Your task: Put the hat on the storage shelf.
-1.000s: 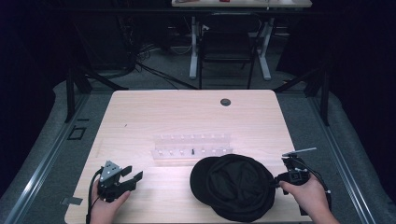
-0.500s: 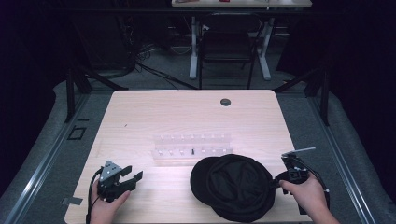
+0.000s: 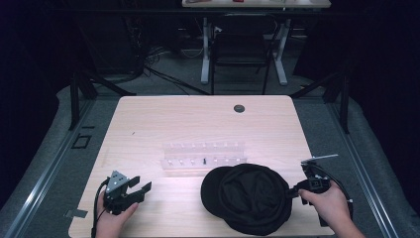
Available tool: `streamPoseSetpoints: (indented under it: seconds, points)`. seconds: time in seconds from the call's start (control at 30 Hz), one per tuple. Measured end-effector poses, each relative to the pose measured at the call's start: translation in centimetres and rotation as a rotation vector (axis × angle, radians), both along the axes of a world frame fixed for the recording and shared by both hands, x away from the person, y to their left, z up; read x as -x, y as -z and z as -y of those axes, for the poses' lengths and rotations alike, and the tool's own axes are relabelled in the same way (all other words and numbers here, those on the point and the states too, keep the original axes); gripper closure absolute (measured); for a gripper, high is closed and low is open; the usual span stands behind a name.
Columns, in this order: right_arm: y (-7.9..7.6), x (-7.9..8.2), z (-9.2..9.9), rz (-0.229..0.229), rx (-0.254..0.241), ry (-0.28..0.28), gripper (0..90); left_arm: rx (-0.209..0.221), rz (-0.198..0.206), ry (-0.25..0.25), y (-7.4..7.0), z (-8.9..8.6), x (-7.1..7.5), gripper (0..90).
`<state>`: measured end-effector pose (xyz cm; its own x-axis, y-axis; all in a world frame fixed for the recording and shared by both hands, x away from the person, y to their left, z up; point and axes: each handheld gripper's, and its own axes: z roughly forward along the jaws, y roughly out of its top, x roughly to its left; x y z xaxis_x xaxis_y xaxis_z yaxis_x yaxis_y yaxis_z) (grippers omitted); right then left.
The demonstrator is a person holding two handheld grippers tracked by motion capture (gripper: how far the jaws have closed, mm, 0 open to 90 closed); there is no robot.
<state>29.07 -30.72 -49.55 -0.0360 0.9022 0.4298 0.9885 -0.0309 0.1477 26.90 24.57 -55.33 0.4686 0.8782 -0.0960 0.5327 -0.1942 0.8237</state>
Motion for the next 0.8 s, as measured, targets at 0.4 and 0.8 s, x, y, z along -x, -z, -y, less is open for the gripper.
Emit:
streamPoseSetpoints:
  seconds: [0.4,0.8]
  points:
    - [-2.0,-0.2,-0.1,0.041,-0.098,0.011,88.4,-0.002,-0.002,-0.001,0.0,0.1,0.0,46.9]
    - [-5.2,-0.5,-1.0,0.075,-0.203,-0.030,88.5,-0.002,0.001,0.004,0.0,0.2,-0.1,46.9]
